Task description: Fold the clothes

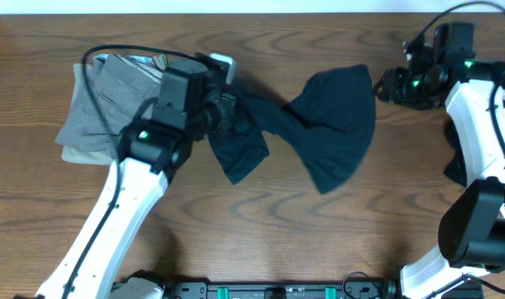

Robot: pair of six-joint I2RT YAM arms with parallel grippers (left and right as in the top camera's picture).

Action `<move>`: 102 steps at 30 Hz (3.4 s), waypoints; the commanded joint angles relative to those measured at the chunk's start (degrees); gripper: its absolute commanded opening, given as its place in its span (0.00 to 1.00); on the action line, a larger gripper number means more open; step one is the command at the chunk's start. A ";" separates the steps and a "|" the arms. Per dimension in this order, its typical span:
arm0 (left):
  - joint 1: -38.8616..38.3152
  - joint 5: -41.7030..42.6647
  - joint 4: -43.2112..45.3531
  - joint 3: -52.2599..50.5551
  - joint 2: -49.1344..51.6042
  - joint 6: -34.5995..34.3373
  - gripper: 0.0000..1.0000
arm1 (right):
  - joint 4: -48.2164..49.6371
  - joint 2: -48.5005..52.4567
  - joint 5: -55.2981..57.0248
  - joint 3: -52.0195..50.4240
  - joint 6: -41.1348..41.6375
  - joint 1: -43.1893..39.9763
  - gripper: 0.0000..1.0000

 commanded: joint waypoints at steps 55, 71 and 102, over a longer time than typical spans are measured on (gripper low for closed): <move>-0.02 1.33 -2.89 0.72 -13.73 2.43 0.06 | 10.40 -30.25 21.07 -9.51 11.21 9.51 0.01; -0.02 8.44 -2.86 0.74 -33.11 0.68 0.06 | 5.22 -36.46 21.05 4.92 10.91 4.55 0.01; -0.02 3.56 -11.82 1.57 7.72 1.81 0.06 | 0.35 -29.46 20.83 7.19 7.87 4.70 0.01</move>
